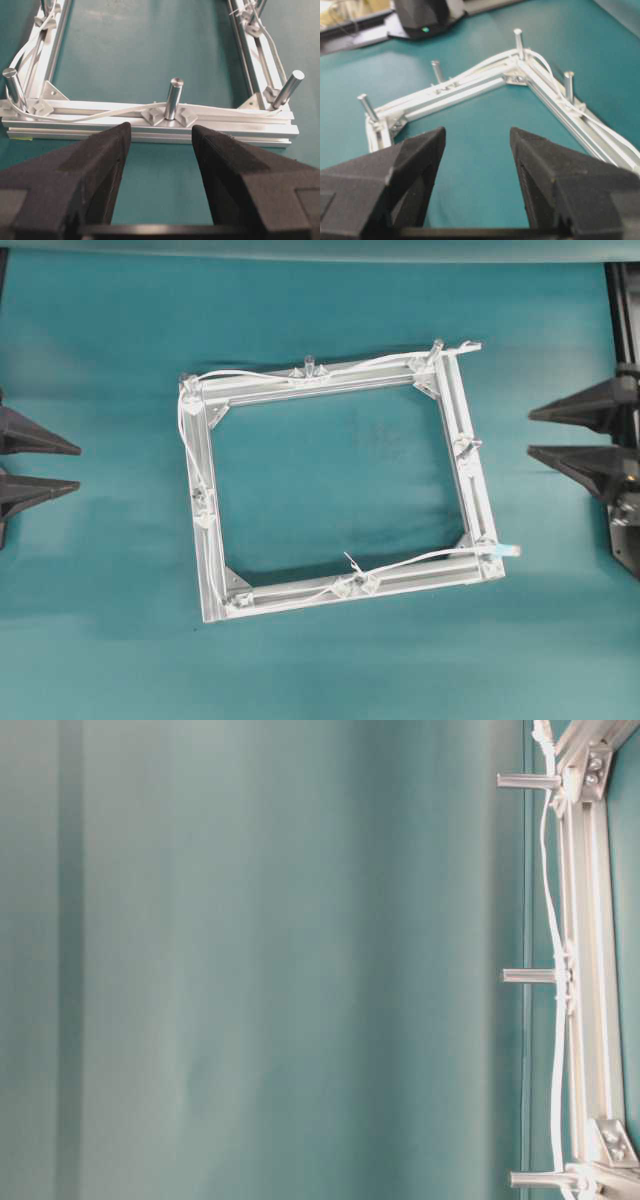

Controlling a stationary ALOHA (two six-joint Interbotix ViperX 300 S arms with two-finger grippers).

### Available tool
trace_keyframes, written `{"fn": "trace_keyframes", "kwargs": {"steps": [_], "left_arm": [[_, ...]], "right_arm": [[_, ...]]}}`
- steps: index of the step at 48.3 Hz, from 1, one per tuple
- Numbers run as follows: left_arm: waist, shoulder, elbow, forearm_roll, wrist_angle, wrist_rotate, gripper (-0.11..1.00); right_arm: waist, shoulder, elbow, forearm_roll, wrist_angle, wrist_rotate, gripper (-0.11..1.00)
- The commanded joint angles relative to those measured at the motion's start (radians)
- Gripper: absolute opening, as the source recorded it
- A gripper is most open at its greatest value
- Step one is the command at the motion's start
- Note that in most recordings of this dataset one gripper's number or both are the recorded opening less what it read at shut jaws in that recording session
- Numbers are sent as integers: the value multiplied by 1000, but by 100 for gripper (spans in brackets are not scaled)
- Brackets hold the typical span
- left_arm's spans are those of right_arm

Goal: Move the cable alternately left and right between 8 pins so it hooks onto each one.

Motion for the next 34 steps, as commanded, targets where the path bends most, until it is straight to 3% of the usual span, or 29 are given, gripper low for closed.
{"fn": "trace_keyframes", "kwargs": {"steps": [1, 20, 34], "left_arm": [[-2, 6, -11, 2, -11, -6, 54], [-2, 8, -9, 2, -9, -6, 54], [-2, 6, -9, 2, -11, -6, 54]], "right_arm": [[5, -32, 8, -21, -23, -2, 60], [54, -94, 112, -35, -51, -2, 60], [91, -115, 137, -34, -78, -2, 60]]}}
